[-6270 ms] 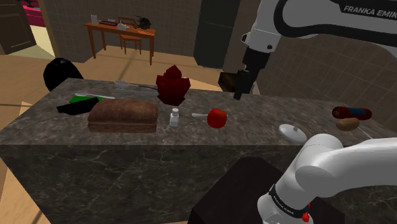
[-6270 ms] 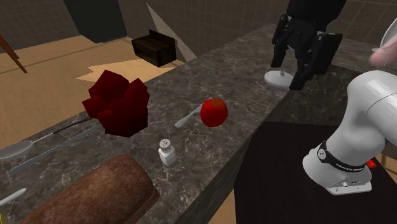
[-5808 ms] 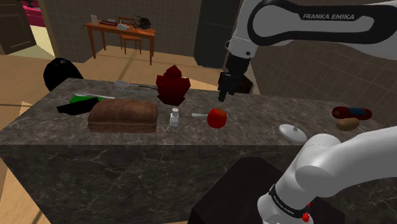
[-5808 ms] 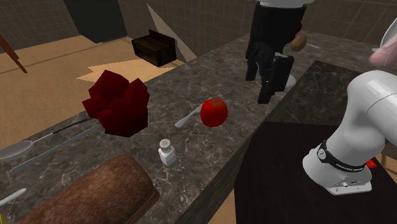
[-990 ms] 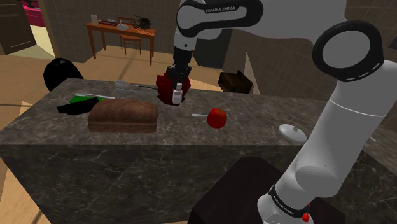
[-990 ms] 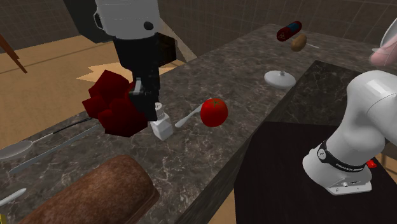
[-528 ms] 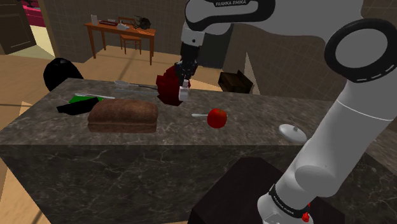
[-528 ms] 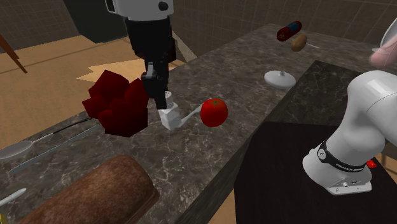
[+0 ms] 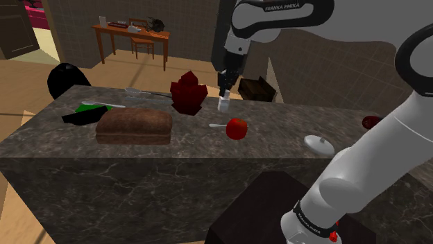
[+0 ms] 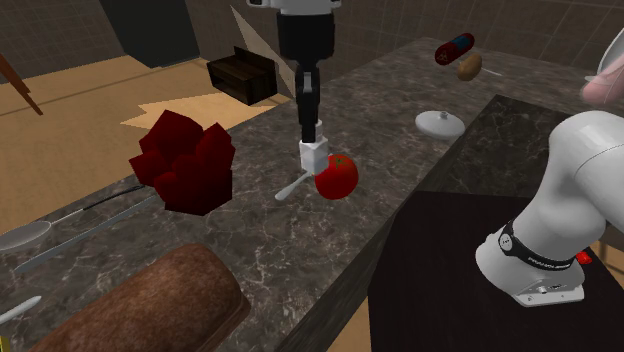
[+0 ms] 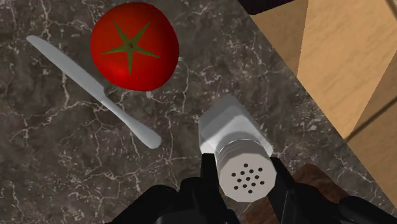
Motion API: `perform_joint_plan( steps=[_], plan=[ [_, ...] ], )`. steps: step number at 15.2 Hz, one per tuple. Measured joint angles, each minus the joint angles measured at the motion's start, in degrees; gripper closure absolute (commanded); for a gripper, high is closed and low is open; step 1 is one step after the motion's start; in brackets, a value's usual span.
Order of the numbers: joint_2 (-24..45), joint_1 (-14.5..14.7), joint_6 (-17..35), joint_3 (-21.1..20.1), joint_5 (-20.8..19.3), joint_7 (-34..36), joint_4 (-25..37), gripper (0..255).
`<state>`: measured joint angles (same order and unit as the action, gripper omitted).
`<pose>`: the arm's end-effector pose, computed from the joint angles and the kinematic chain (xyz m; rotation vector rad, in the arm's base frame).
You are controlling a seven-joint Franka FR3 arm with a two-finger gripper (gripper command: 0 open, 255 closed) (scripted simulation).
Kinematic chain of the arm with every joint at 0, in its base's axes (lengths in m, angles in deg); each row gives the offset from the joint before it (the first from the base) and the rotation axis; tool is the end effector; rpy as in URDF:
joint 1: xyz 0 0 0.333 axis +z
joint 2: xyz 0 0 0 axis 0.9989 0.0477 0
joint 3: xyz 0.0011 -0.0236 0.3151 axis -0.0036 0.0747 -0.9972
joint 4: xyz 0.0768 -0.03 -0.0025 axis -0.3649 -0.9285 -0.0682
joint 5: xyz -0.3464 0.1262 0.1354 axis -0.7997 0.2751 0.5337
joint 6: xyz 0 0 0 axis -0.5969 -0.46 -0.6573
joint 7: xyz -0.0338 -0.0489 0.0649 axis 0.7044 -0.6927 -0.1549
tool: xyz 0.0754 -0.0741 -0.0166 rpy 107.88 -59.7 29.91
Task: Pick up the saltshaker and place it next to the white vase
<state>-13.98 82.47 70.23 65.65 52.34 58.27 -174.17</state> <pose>0.5045 -0.0316 0.5292 -3.0337 -0.1715 0.0195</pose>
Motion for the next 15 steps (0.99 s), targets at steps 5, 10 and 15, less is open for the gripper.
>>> perform_joint_plan(
  steps=[5,10,15],
  plan=[
    [-6.6,-2.6,-0.5,3.6,-1.2,-5.7,-6.6,255],
    [-12.5,-5.3,-1.3,7.3,-3.3,-11.2,-12.3,255],
    [-17.5,-8.2,-3.3,11.6,-6.1,-16.9,-15.4,255]
  ],
)
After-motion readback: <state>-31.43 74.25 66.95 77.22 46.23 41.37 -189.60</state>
